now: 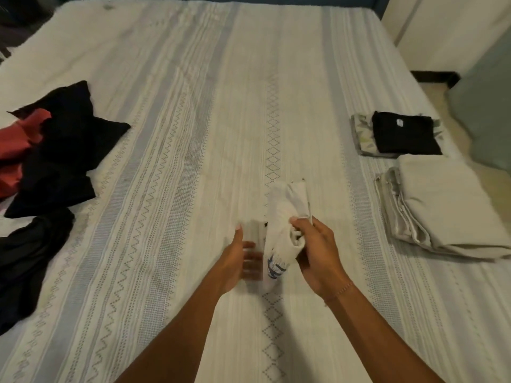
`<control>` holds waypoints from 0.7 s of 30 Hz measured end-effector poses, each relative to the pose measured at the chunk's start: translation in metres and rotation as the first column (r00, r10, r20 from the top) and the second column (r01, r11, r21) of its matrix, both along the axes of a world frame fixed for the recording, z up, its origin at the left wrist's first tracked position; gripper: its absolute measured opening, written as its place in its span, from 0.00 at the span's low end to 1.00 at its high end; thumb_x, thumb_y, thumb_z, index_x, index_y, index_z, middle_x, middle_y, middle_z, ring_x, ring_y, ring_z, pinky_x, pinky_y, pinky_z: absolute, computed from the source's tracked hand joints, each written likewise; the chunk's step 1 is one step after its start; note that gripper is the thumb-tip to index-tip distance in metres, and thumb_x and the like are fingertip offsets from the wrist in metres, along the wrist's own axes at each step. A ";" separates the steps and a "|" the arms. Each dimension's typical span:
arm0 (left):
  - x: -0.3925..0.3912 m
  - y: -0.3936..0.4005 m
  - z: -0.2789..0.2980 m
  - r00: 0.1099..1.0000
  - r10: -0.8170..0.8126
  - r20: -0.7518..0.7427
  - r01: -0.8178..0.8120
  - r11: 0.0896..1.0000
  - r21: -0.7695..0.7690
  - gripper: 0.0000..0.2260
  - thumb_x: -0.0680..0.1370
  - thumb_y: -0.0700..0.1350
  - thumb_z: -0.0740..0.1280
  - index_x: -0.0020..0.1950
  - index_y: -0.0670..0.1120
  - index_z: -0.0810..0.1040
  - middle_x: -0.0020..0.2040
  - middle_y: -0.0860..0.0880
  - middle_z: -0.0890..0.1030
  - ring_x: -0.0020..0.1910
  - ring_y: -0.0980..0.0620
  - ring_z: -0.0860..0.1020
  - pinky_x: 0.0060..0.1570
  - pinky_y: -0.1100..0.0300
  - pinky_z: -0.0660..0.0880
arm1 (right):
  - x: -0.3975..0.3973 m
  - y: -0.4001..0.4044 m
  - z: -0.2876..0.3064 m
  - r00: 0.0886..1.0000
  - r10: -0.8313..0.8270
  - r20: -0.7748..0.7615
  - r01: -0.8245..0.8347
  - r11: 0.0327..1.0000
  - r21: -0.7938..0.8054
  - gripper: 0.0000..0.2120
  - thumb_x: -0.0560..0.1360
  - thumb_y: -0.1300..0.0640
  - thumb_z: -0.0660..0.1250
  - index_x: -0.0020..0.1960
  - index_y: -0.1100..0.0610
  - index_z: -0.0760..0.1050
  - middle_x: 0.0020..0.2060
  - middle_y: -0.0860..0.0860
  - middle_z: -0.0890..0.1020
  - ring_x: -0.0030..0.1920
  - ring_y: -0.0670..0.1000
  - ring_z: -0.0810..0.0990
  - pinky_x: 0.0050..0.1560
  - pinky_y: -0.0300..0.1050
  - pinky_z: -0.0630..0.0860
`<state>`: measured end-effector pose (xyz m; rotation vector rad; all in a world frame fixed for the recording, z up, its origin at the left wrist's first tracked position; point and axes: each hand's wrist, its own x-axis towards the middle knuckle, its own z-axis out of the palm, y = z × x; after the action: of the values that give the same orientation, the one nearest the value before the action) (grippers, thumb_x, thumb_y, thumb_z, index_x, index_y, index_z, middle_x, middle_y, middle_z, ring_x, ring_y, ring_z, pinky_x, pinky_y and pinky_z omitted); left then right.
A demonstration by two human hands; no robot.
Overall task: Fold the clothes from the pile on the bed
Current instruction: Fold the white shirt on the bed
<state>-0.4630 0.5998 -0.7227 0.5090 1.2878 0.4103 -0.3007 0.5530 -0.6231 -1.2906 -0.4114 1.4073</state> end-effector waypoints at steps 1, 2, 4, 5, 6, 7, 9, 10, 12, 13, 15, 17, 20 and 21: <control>0.000 -0.002 -0.002 0.999 -0.006 0.043 0.008 0.999 -0.047 0.41 0.76 0.75 0.47 0.67 0.43 0.75 0.57 0.41 0.84 0.54 0.43 0.82 0.54 0.48 0.79 | 0.007 -0.005 0.004 0.995 -0.021 -0.095 0.021 1.000 0.002 0.09 0.79 0.63 0.65 0.40 0.59 0.77 0.33 0.53 0.78 0.35 0.48 0.78 0.42 0.44 0.76; 0.001 -0.005 -0.003 0.994 0.006 0.113 0.005 0.996 -0.093 0.43 0.74 0.77 0.46 0.69 0.45 0.75 0.61 0.42 0.83 0.59 0.43 0.81 0.59 0.47 0.78 | 0.017 -0.012 0.006 0.984 -0.041 -0.172 0.041 0.999 -0.005 0.09 0.79 0.62 0.65 0.40 0.58 0.77 0.34 0.51 0.78 0.36 0.47 0.78 0.41 0.43 0.76; -0.001 -0.010 0.000 0.964 0.055 0.261 -0.023 0.992 -0.122 0.41 0.75 0.76 0.46 0.71 0.48 0.75 0.64 0.43 0.82 0.63 0.43 0.80 0.62 0.47 0.76 | 0.036 -0.024 0.001 0.957 -0.077 -0.279 0.060 0.996 -0.069 0.04 0.76 0.60 0.68 0.43 0.57 0.77 0.37 0.51 0.77 0.39 0.49 0.77 0.43 0.45 0.76; -0.002 -0.013 0.002 0.953 0.057 0.298 -0.026 0.994 -0.108 0.38 0.77 0.74 0.48 0.69 0.49 0.76 0.64 0.43 0.81 0.64 0.43 0.80 0.61 0.47 0.76 | 0.046 -0.030 -0.005 0.949 -0.093 -0.301 0.059 0.991 -0.118 0.03 0.76 0.59 0.68 0.44 0.56 0.77 0.37 0.51 0.77 0.39 0.49 0.77 0.42 0.46 0.76; 0.000 -0.017 0.004 0.958 0.042 0.285 -0.015 0.995 -0.095 0.34 0.78 0.72 0.51 0.68 0.49 0.77 0.64 0.43 0.82 0.63 0.43 0.80 0.61 0.47 0.77 | 0.059 -0.039 -0.018 0.953 -0.111 -0.282 0.063 0.983 -0.175 0.03 0.76 0.58 0.68 0.43 0.56 0.76 0.36 0.50 0.77 0.37 0.49 0.77 0.42 0.46 0.76; 0.001 -0.020 0.001 0.981 0.026 0.190 -0.014 0.998 -0.062 0.30 0.80 0.69 0.54 0.67 0.49 0.77 0.63 0.44 0.82 0.63 0.43 0.80 0.60 0.46 0.77 | 0.069 -0.045 -0.031 0.968 -0.104 -0.229 0.049 0.971 -0.236 0.03 0.75 0.58 0.68 0.43 0.56 0.77 0.35 0.50 0.78 0.37 0.50 0.78 0.42 0.47 0.77; 0.005 -0.027 -0.013 0.991 0.008 -0.131 0.001 0.997 0.073 0.23 0.83 0.62 0.58 0.64 0.46 0.79 0.59 0.45 0.83 0.58 0.43 0.80 0.59 0.48 0.77 | 0.088 -0.063 -0.063 0.998 -0.046 -0.053 0.023 0.929 -0.369 0.08 0.74 0.54 0.70 0.48 0.59 0.81 0.43 0.54 0.84 0.44 0.55 0.83 0.52 0.53 0.80; 0.007 -0.031 -0.021 0.968 0.010 -0.249 0.031 0.987 0.160 0.18 0.84 0.58 0.59 0.56 0.45 0.80 0.52 0.46 0.84 0.52 0.44 0.81 0.54 0.51 0.77 | 0.098 -0.072 -0.080 0.996 0.009 0.087 0.029 0.906 -0.422 0.12 0.75 0.52 0.71 0.51 0.60 0.82 0.48 0.56 0.86 0.48 0.57 0.85 0.58 0.57 0.80; 0.013 -0.040 -0.038 0.935 -0.012 -0.355 0.140 0.931 0.338 0.18 0.85 0.52 0.57 0.41 0.43 0.75 0.37 0.47 0.79 0.39 0.47 0.75 0.41 0.53 0.70 | 0.110 -0.087 -0.106 0.914 0.124 0.387 0.071 0.889 -0.453 0.14 0.78 0.47 0.69 0.50 0.59 0.81 0.47 0.55 0.86 0.49 0.57 0.84 0.56 0.57 0.81; 0.016 -0.045 -0.042 0.920 -0.011 -0.392 0.182 0.898 0.400 0.19 0.86 0.52 0.55 0.40 0.44 0.73 0.35 0.48 0.77 0.38 0.49 0.73 0.40 0.54 0.69 | 0.110 -0.088 -0.113 0.849 0.170 0.500 0.081 0.894 -0.442 0.17 0.80 0.45 0.66 0.47 0.60 0.79 0.44 0.54 0.84 0.47 0.56 0.83 0.51 0.54 0.80; 0.023 -0.052 -0.038 0.883 0.010 -0.469 0.231 0.860 0.454 0.20 0.86 0.58 0.51 0.47 0.49 0.77 0.41 0.50 0.79 0.42 0.50 0.76 0.46 0.54 0.74 | 0.102 -0.085 -0.115 0.751 0.192 0.632 0.110 0.907 -0.406 0.19 0.82 0.43 0.60 0.47 0.59 0.76 0.42 0.52 0.80 0.45 0.54 0.78 0.44 0.47 0.72; 0.029 -0.056 -0.036 0.846 0.064 -0.529 0.231 0.851 0.472 0.25 0.85 0.61 0.47 0.55 0.48 0.79 0.48 0.50 0.81 0.48 0.49 0.78 0.53 0.53 0.75 | 0.094 -0.079 -0.116 0.668 0.231 0.707 0.111 0.909 -0.402 0.19 0.84 0.42 0.56 0.53 0.58 0.74 0.44 0.51 0.78 0.48 0.53 0.76 0.46 0.46 0.69; 0.038 -0.055 -0.042 0.674 0.034 -0.738 0.430 0.794 0.429 0.24 0.85 0.58 0.49 0.50 0.42 0.75 0.44 0.47 0.80 0.46 0.45 0.79 0.48 0.51 0.75 | 0.086 -0.075 -0.124 0.582 0.279 0.764 0.106 0.905 -0.411 0.20 0.84 0.41 0.52 0.56 0.57 0.69 0.42 0.51 0.78 0.45 0.55 0.78 0.44 0.50 0.73; 0.040 -0.054 -0.044 0.613 0.019 -0.790 0.492 0.772 0.401 0.22 0.85 0.57 0.50 0.49 0.42 0.74 0.43 0.47 0.78 0.45 0.44 0.79 0.47 0.51 0.74 | 0.084 -0.075 -0.128 0.537 0.305 0.787 0.097 0.904 -0.416 0.19 0.84 0.41 0.51 0.56 0.57 0.67 0.41 0.52 0.79 0.43 0.55 0.79 0.43 0.51 0.75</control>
<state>-0.4235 0.5460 -0.7668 1.5280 1.8716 0.3566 -0.2163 0.4783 -0.7509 -2.3466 -0.8853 0.8682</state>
